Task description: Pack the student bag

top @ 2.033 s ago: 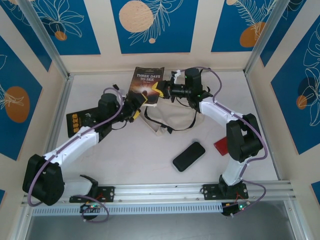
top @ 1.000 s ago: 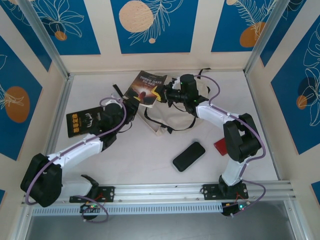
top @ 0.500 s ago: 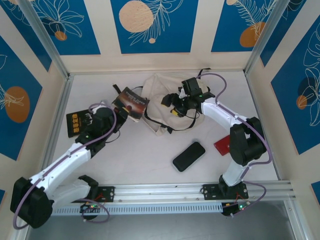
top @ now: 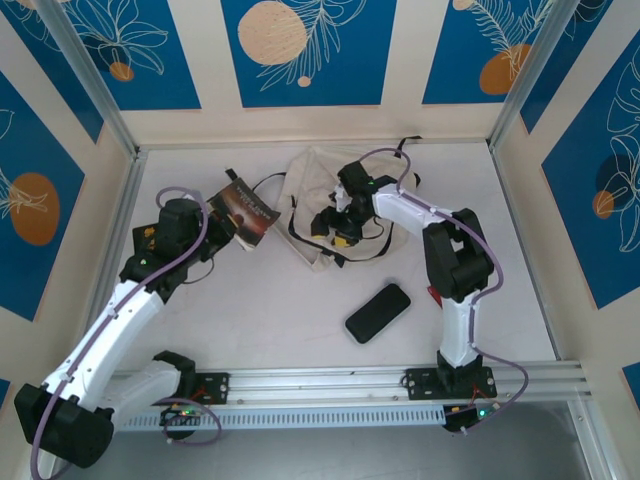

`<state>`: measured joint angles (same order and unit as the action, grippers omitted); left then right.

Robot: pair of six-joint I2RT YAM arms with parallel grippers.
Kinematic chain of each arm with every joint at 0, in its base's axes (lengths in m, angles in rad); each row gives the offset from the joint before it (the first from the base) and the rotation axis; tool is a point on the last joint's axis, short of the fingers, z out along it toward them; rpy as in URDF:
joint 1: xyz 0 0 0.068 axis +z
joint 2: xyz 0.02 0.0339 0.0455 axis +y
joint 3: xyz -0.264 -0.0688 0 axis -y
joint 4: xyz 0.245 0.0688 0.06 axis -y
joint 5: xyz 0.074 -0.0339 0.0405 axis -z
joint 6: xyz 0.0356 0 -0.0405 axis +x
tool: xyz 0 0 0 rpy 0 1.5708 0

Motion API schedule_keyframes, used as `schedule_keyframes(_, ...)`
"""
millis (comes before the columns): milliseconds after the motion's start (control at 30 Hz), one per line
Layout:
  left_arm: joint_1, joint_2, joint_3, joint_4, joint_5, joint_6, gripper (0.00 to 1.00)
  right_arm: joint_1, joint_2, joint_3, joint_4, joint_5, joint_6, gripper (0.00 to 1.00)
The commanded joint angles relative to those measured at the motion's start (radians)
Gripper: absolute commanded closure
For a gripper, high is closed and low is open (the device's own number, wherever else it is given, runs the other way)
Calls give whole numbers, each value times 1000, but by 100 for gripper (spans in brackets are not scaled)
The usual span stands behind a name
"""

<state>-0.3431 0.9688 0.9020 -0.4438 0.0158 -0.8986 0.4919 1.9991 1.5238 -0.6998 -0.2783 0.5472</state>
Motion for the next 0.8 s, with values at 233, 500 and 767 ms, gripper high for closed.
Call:
schedule_keyframes(233, 44, 44, 88, -65, 87, 59, 100, 9, 36, 90, -142, 61, -185, 40)
schedule_keyframes(500, 56, 47, 78, -59, 92, 65, 100, 8, 73, 123, -171, 39, -270, 41)
schedule_keyframes(767, 67, 43, 84, -80, 117, 79, 100, -8, 57, 123, -135, 153, -219, 69)
